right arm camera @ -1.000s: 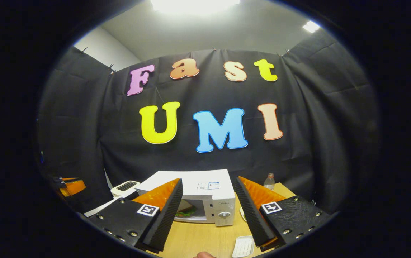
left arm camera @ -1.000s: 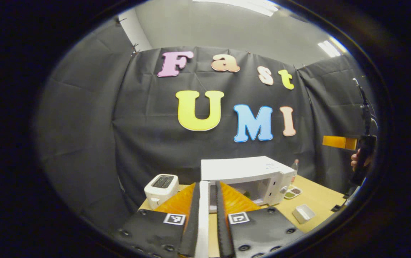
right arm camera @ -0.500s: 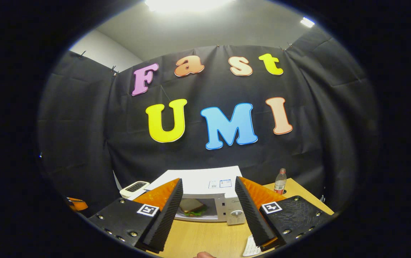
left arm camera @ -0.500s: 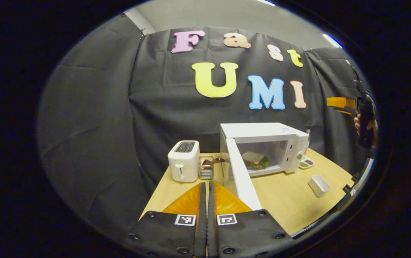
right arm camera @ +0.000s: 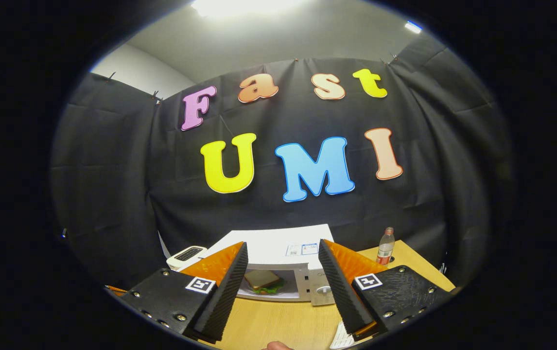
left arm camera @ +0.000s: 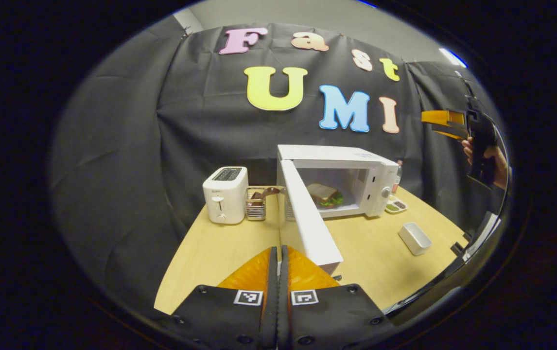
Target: Open the microwave oven with the left hand, put the food in, and close the microwave oven.
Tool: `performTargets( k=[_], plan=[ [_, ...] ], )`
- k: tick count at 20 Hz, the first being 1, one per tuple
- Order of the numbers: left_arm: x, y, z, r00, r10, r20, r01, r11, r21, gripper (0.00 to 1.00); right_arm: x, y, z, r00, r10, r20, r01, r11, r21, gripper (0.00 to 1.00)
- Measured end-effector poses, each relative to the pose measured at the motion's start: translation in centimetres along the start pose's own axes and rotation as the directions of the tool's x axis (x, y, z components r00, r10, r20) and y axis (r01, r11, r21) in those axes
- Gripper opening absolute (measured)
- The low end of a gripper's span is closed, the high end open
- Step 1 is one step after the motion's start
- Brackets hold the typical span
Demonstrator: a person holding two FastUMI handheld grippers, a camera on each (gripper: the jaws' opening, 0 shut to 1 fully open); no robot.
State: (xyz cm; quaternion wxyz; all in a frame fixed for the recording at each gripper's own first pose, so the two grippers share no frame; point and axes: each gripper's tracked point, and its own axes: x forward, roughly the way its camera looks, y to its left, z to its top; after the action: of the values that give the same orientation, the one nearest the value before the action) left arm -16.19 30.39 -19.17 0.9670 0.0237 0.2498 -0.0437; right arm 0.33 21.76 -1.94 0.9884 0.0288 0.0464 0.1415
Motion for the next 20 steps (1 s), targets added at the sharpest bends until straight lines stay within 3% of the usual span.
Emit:
performTargets(
  k=[1, 2, 12, 20],
  plan=[
    [0.1, -1.4, 0.2, 1.000, -0.020, 0.002, 0.020, 1.000, 0.011, 0.04, 0.0, -0.3, 0.4, 1.000, -0.003, 0.014, 0.003, 1.000, -0.005, 0.89],
    [0.4, -2.7, 0.5, 0.999, -0.038, 0.002, 0.038, 0.999, 0.016, 0.07, -0.1, -0.6, 1.0, 1.000, -0.009, 0.026, 0.009, 1.000, -0.013, 0.89],
    [5.4, -15.9, 2.6, 0.976, -0.219, -0.006, 0.219, 0.976, 0.021, 0.05, -0.6, -6.7, 3.0, 0.997, -0.058, 0.057, 0.060, 0.998, -0.029, 0.89],
    [10.5, -21.7, 5.6, 0.946, -0.324, 0.014, 0.323, 0.945, 0.051, 0.07, -1.0, -9.1, 4.5, 0.992, -0.078, 0.095, 0.083, 0.995, -0.056, 0.89]
  ],
)
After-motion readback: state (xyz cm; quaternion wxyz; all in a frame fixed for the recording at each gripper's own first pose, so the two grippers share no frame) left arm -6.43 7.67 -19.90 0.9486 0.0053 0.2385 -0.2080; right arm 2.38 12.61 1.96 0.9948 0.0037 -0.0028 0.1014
